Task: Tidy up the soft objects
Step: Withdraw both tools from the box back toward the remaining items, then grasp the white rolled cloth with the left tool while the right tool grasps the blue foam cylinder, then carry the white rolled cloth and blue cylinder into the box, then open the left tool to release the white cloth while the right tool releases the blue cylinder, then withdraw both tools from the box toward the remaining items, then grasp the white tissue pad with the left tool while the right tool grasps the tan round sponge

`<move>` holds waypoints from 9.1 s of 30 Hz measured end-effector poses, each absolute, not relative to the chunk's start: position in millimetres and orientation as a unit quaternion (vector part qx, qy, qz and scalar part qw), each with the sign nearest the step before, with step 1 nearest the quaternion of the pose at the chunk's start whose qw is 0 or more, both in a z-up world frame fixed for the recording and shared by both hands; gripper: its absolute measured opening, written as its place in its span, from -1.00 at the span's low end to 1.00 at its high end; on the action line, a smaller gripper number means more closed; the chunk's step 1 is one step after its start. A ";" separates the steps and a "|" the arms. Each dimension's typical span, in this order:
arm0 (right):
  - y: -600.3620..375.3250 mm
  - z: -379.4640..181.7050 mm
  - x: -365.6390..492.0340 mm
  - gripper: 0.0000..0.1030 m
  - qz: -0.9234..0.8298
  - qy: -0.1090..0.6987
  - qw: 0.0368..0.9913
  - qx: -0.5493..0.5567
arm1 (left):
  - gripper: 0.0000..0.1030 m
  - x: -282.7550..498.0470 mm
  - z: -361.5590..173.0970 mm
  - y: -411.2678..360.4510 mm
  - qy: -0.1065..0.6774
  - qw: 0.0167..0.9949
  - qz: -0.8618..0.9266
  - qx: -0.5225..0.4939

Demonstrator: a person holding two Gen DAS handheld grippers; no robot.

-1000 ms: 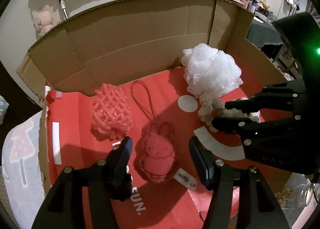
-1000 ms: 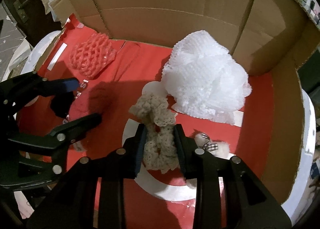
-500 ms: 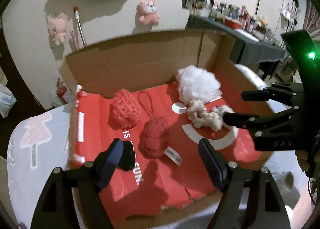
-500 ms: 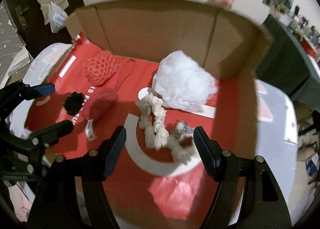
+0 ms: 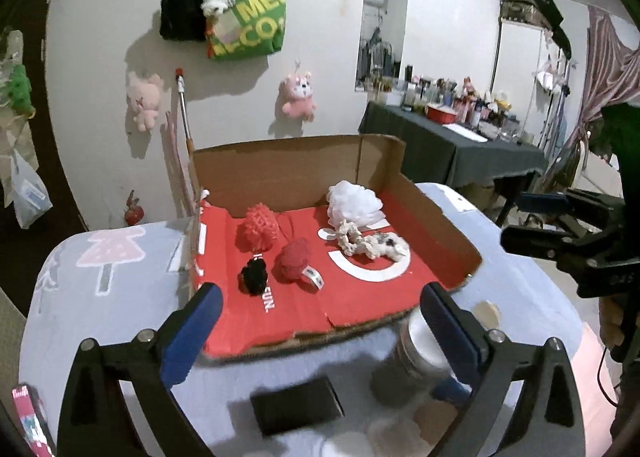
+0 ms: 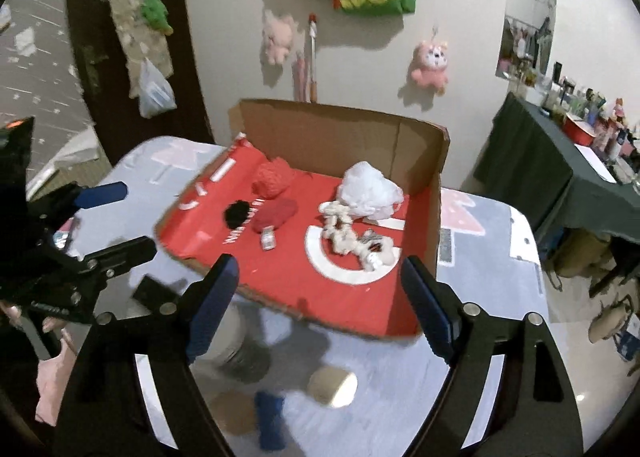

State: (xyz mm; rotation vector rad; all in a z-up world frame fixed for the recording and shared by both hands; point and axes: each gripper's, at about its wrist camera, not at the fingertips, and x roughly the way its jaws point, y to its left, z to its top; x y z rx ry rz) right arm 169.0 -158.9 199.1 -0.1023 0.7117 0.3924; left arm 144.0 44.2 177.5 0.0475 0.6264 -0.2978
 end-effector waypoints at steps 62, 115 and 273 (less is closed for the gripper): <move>-151.4 32.9 48.7 -0.57 0.246 0.307 0.919 0.025 | -0.72 53.9 34.7 24.4 0.338 0.917 -0.207 -0.033; -259.1 85.0 131.4 -0.57 0.178 0.339 0.924 -0.009 | -0.72 199.4 120.3 14.3 0.379 0.875 -0.268 0.137; -147.5 22.6 66.5 -0.65 0.267 0.345 0.899 -0.037 | -0.70 69.0 20.9 5.6 0.367 0.910 -0.189 0.031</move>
